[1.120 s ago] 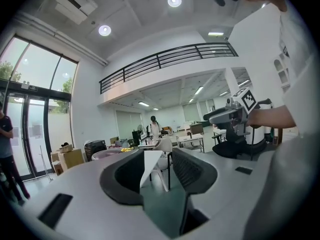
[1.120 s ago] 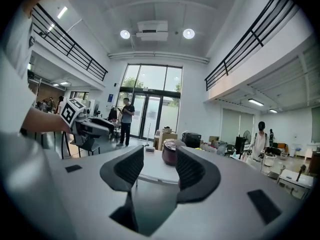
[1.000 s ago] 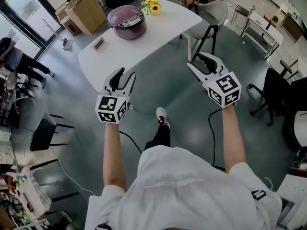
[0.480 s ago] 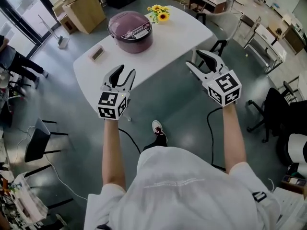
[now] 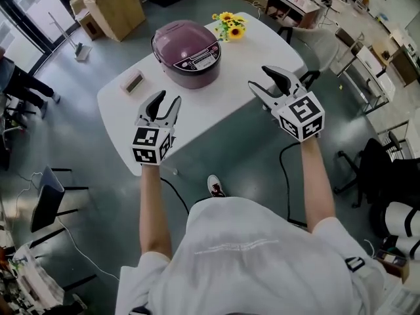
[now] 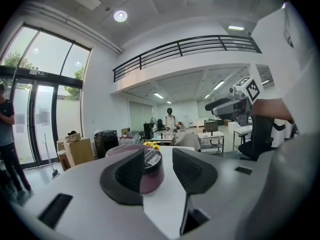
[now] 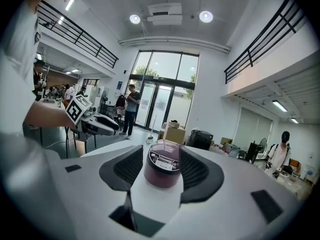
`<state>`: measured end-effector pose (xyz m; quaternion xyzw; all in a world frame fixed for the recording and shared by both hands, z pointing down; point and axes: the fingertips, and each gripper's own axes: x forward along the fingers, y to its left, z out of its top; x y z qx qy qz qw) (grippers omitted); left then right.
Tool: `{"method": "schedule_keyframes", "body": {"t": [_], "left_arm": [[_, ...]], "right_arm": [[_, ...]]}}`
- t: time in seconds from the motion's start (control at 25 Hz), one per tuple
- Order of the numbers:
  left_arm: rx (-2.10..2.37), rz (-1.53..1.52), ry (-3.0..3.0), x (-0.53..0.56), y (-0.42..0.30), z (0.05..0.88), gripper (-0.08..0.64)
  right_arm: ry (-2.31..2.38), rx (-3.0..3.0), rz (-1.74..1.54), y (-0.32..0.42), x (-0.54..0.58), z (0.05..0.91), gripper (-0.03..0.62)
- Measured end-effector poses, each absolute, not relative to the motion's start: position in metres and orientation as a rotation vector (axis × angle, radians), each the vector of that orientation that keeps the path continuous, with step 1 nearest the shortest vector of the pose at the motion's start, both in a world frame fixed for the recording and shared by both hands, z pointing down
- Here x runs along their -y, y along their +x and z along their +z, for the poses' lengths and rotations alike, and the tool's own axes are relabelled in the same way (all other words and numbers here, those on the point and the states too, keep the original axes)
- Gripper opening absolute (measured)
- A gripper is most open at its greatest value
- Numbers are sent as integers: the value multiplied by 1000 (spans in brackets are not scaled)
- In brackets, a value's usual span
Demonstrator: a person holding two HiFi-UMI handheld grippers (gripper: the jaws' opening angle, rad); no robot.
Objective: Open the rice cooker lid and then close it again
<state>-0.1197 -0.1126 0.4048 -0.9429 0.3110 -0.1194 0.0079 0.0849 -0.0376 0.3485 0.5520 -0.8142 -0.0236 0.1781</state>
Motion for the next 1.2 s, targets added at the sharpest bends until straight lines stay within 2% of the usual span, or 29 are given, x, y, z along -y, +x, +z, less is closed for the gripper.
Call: {"method": "schedule_keyframes", "body": {"t": [0.68, 1.2], "left_arm": [[-1129, -446, -2931, 188, -129, 426, 190], [-1466, -539, -2844, 218, -109, 443, 183]], "right_arm": [[1252, 2312, -130, 63, 162, 381, 243], [829, 2399, -196, 58, 242, 423, 244]]}}
